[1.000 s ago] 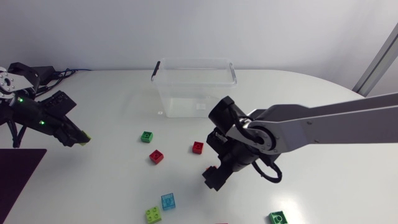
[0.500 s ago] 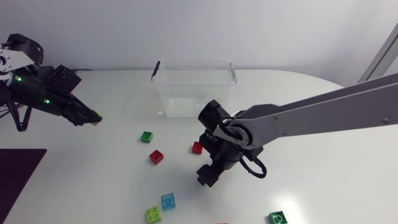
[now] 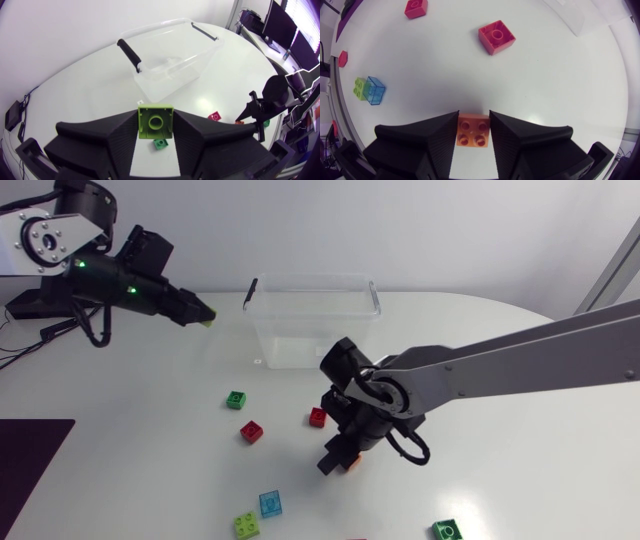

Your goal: Place the duplo bricks in the container

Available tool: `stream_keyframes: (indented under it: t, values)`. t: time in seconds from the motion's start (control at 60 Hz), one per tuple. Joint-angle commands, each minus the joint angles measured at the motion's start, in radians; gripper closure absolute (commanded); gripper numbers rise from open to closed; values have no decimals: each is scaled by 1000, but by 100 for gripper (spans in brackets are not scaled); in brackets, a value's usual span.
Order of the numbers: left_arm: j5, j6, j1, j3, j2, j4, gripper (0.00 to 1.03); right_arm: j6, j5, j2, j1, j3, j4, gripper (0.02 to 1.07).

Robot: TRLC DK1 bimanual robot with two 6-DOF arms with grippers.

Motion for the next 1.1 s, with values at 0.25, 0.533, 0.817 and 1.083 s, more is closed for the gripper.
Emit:
stream_keyframes:
  t: [0.25, 0.533, 0.817, 1.083]
  values:
    - [-47, -175, -132, 192, 184, 111, 66, 33, 13, -134, -93, 80, -76, 78]
    - [-96, -232, -187, 348, 368, 214, 66, 53, 36, -165, -143, 185, -89, 78]
    - [-198, -231, -221, 543, 561, 216, 50, 64, 51, -143, -205, 321, -98, 78]
    - [-202, -247, -210, 526, 546, 216, 6, 74, 51, -87, -252, 441, -87, 78]
